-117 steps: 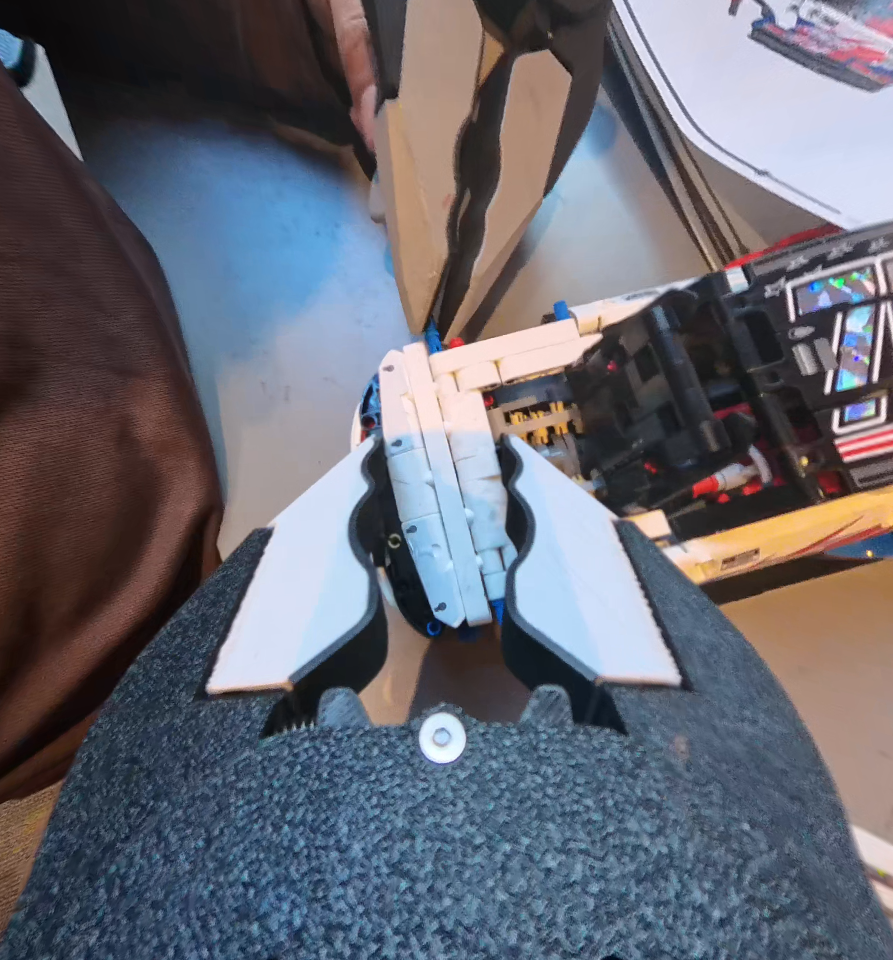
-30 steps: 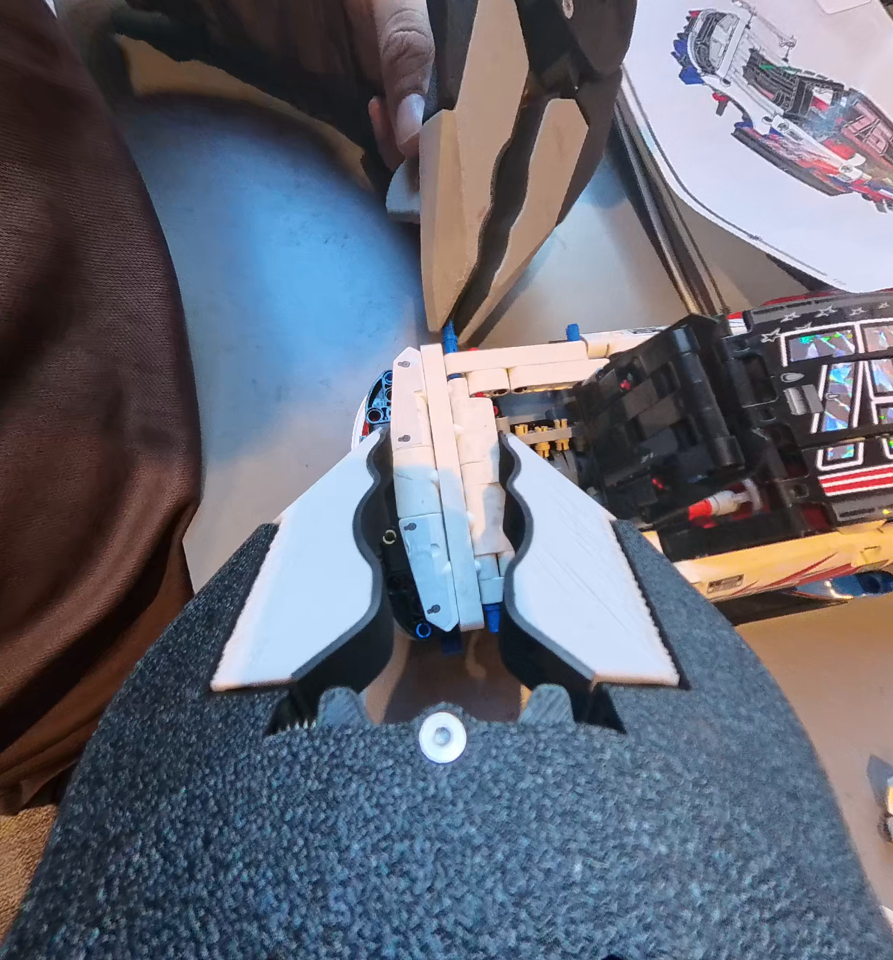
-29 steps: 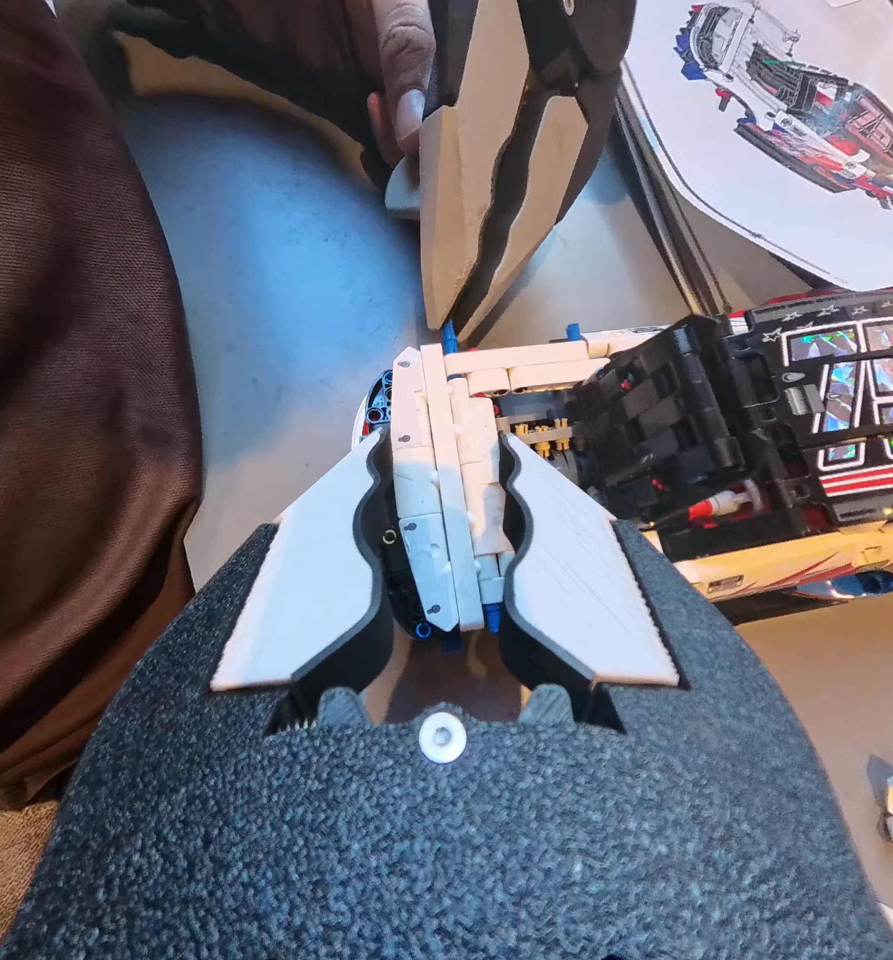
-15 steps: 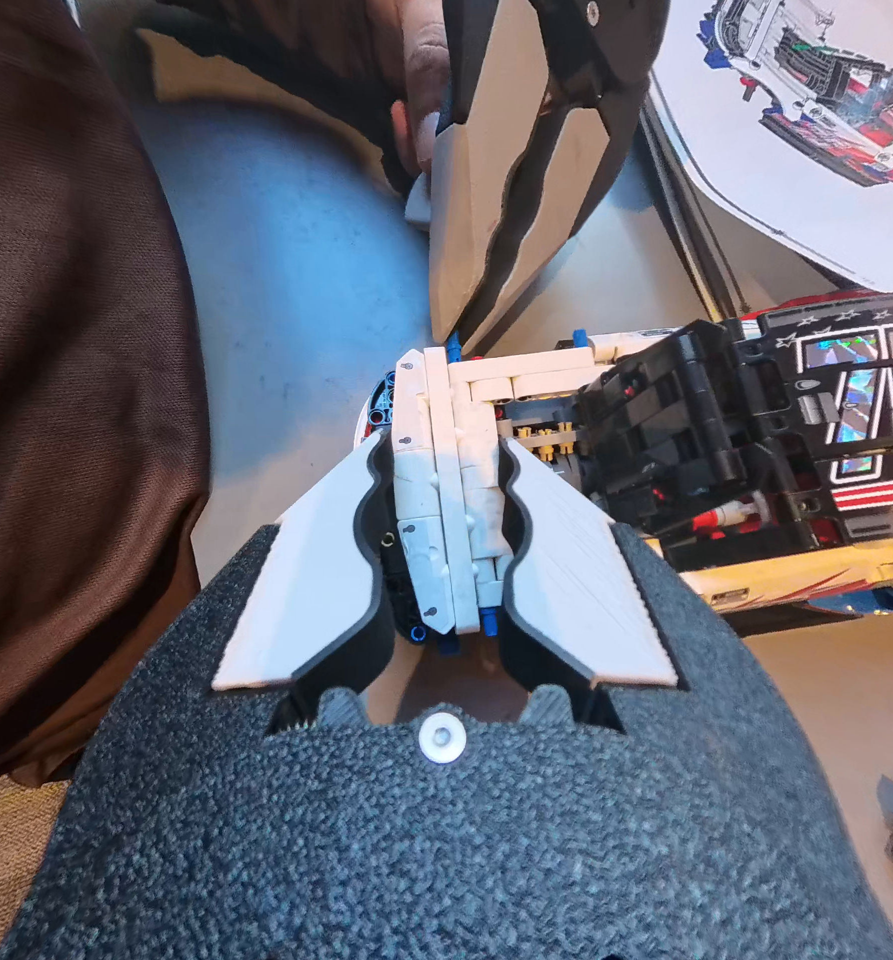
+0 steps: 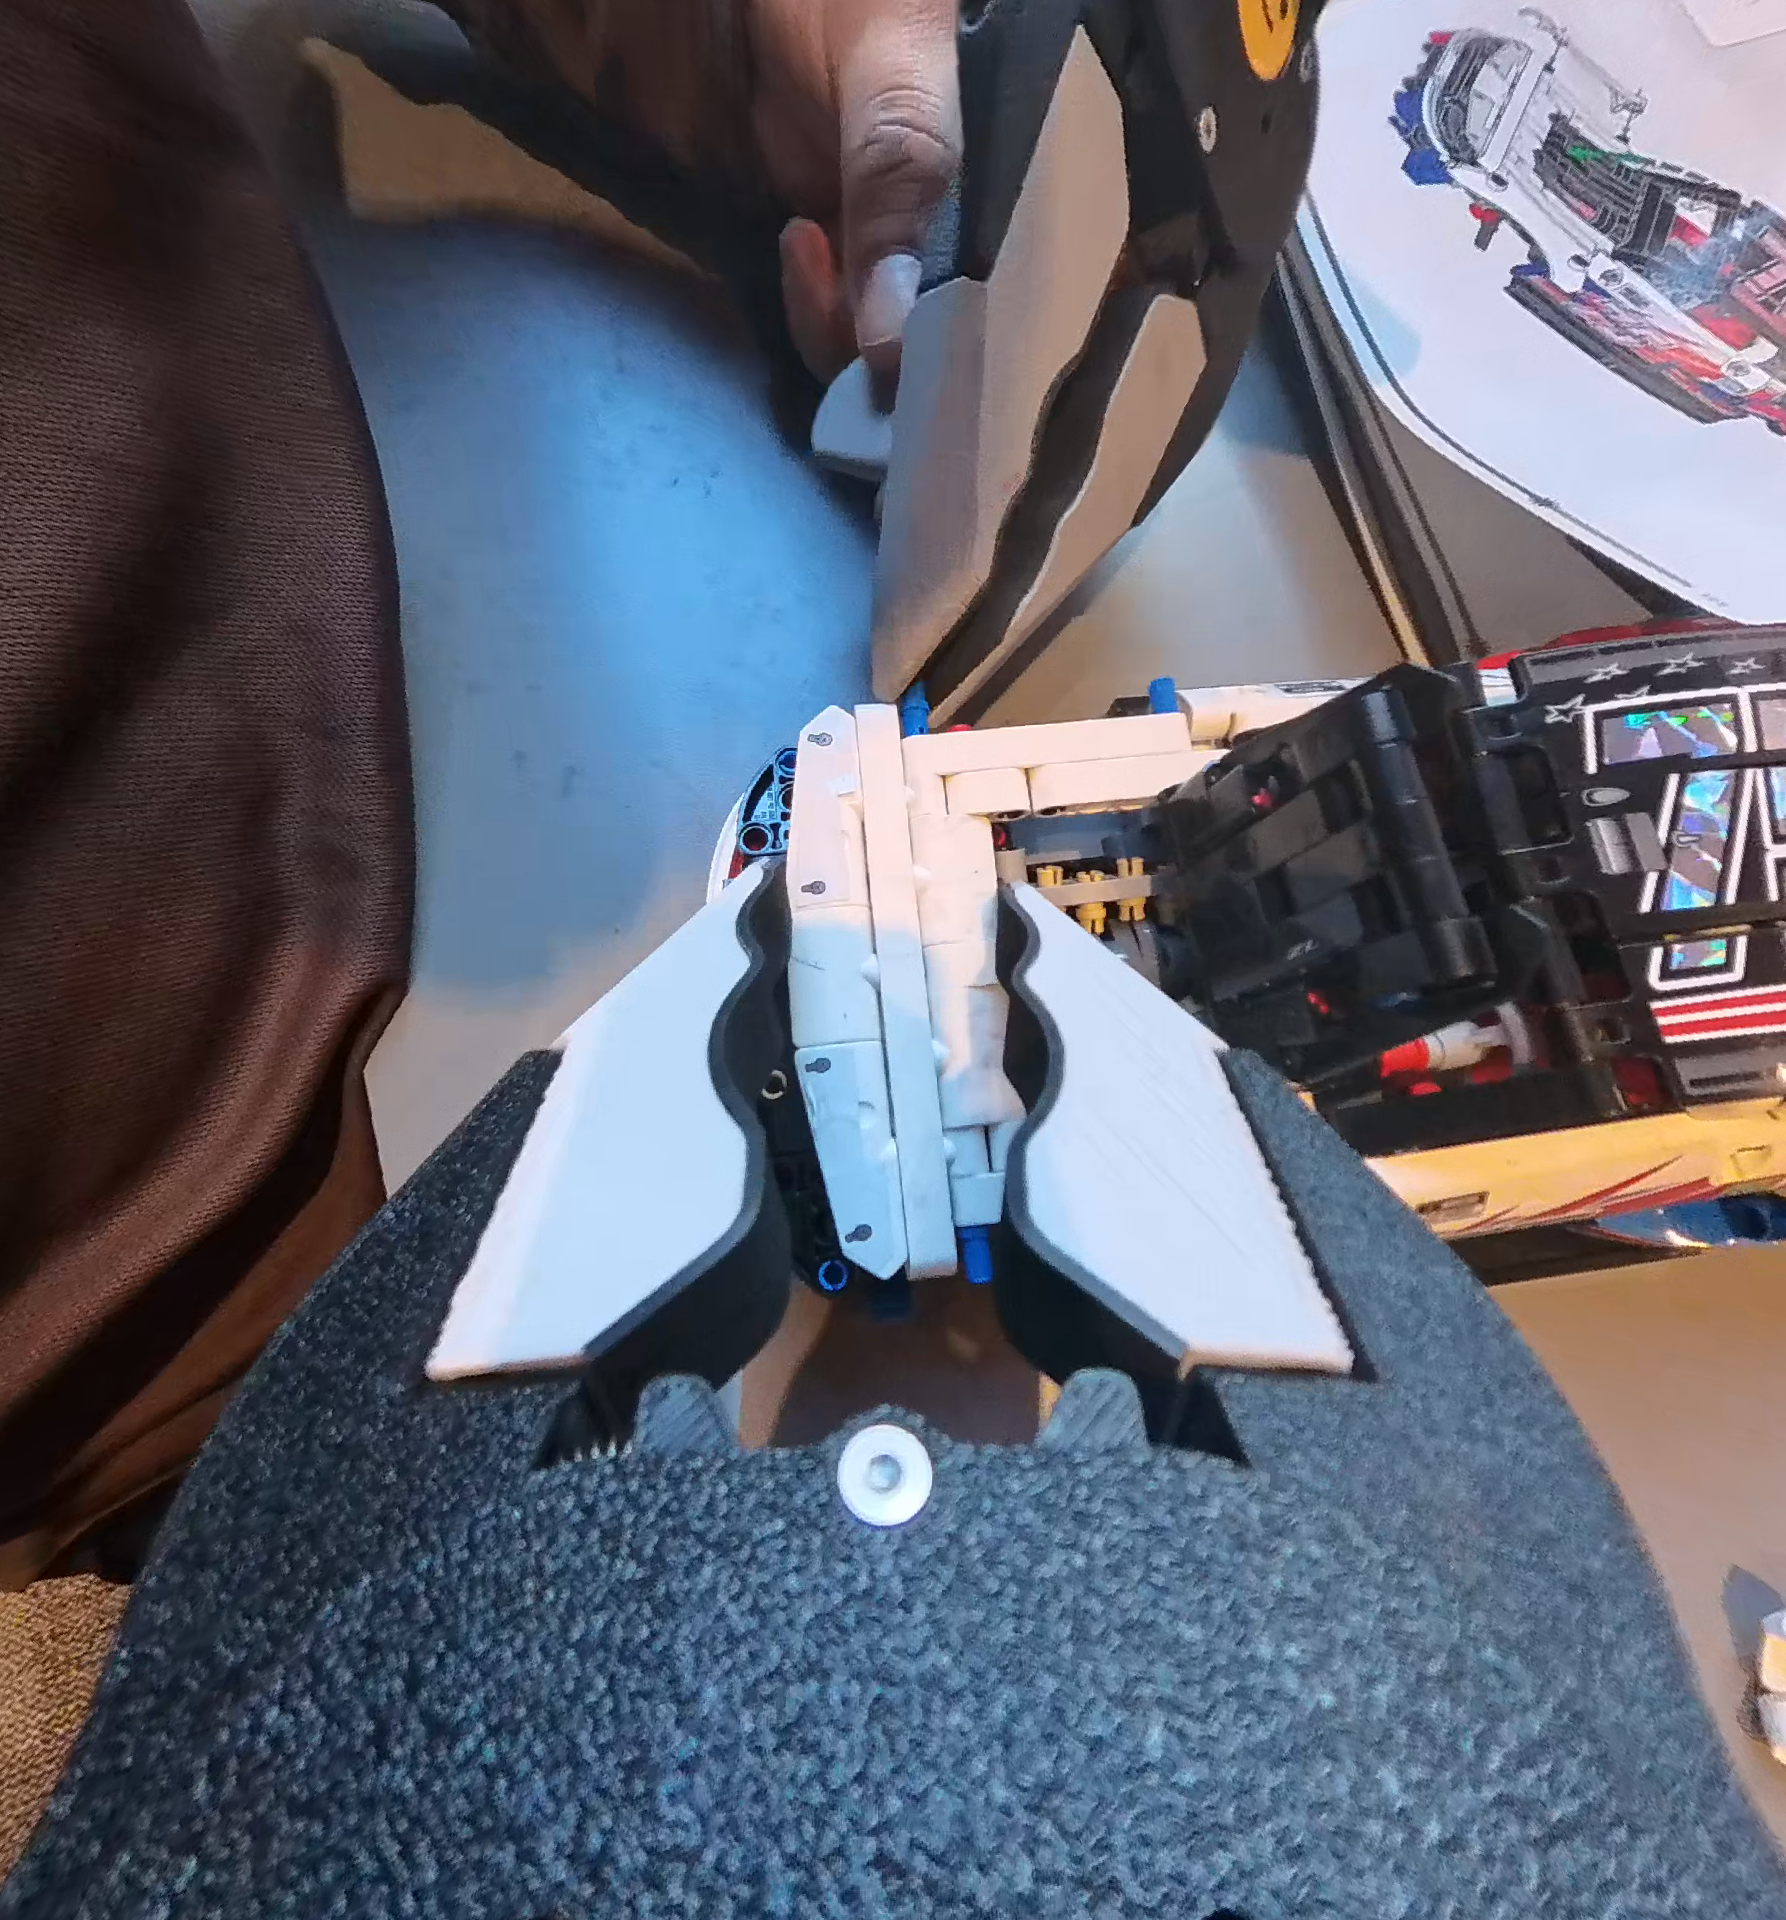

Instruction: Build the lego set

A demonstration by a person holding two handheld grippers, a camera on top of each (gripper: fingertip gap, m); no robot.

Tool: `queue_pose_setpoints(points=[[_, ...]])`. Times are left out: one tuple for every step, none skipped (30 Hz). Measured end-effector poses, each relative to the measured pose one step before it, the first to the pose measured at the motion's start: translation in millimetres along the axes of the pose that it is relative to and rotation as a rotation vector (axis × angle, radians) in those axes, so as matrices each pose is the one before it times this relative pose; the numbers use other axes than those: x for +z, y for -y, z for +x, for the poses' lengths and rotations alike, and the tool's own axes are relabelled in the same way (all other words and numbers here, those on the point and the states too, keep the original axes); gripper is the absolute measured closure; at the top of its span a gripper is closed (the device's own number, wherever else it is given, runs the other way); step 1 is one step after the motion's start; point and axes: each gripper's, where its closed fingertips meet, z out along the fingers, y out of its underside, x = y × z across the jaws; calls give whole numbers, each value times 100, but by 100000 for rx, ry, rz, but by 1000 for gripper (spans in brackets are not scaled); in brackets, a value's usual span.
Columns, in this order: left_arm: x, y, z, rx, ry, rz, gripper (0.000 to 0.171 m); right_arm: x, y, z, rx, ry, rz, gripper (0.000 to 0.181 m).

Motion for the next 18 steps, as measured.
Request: queue_pose_setpoints(points=[[24, -4, -11, -3257, -1142, 285, 171, 12, 5, -7, -299, -36, -87, 143], [1, 20, -9, -2368, -851, 82, 171, 4, 4, 1, -261, -13, -169, 144], [21, 6, -19, -875, -302, -267, 171, 7, 2, 2, -293, 21, -225, 144], [17, 17, -26, -473, 70, -501, 171, -8, 3, 9, -263, 155, -219, 144], [13, 21, -23, -334, 409, -633, 171, 2, 4, 17, -205, 137, -132, 144], [8, 23, 4, -182, 631, -651, 171, 7, 3, 11, -177, -29, -41, 144], [9, -10, -12, 686, 1180, -727, 171, -1, 5, 4, -199, -183, 61, 144], [6, -1, -1, 853, 1440, -676, 171, 0, 6, 4, -206, -178, 72, 144], [7, 7, -2, 628, 1326, -580, 171, 8, 12, -2, -276, -138, 49, 144], [18, 21, -14, 782, 1050, -407, 171, 12, 15, 7, -311, -91, 43, 144], [18, 2, -14, 620, 570, -291, 171, 12, 22, -2, -459, -276, -63, 144], [13, 46, 25, -422, -311, 204, 171, 34, 60, 21, -624, -550, 139, 145], [195, 116, 36, -285, -577, 782, 171, 73, 145, 8, -898, -557, 404, 145], [676, -343, -220, 216, 1507, -2097, 170, 240, 166, -93, -1913, -340, -367, 147], [189, -124, -125, 1011, 619, -455, 171, 147, -15, -96, -2592, -94, -1995, 148], [-111, 63, 18, -153, 203, 715, 170, -69, -92, 38, -794, -269, -1036, 147], [-159, 112, 58, 972, 890, 932, 170, -102, 2, 112, -254, -1208, 459, 145], [-135, -9, 60, 1415, 601, 409, 170, -28, 84, 54, 76, -566, 320, 145]])
